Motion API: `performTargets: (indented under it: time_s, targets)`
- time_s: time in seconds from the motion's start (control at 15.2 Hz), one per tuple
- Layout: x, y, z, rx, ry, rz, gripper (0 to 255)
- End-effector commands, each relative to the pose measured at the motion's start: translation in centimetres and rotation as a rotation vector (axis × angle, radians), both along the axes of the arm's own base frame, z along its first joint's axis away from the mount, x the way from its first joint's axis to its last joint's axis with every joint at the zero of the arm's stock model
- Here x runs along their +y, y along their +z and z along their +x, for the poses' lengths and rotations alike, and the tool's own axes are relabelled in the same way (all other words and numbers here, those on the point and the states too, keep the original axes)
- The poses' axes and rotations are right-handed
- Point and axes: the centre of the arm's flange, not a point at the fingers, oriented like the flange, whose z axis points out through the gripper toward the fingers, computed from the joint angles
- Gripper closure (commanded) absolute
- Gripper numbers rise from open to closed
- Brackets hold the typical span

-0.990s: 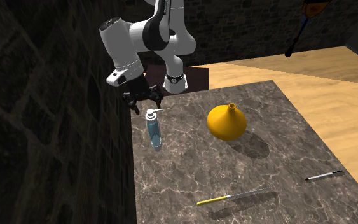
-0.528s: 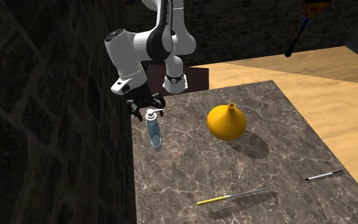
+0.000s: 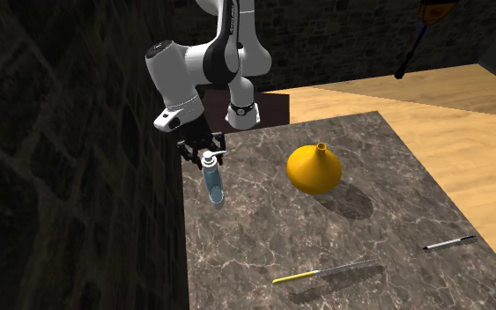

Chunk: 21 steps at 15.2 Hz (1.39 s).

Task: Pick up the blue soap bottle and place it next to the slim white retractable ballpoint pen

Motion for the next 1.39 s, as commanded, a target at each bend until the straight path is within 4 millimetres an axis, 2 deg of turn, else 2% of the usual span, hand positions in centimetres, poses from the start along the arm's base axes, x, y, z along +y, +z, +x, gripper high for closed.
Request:
performTargets:
  time_s: [0.0, 0.46, 1.32]
  targets:
    - [0.0, -0.1, 0.0, 0.001, 0.0, 0.0, 255]
    - [0.0, -0.1, 0.0, 0.001, 0.0, 0.0, 255]
    - [0.0, 6.8, 0.0, 0.001, 0.0, 0.0, 255]
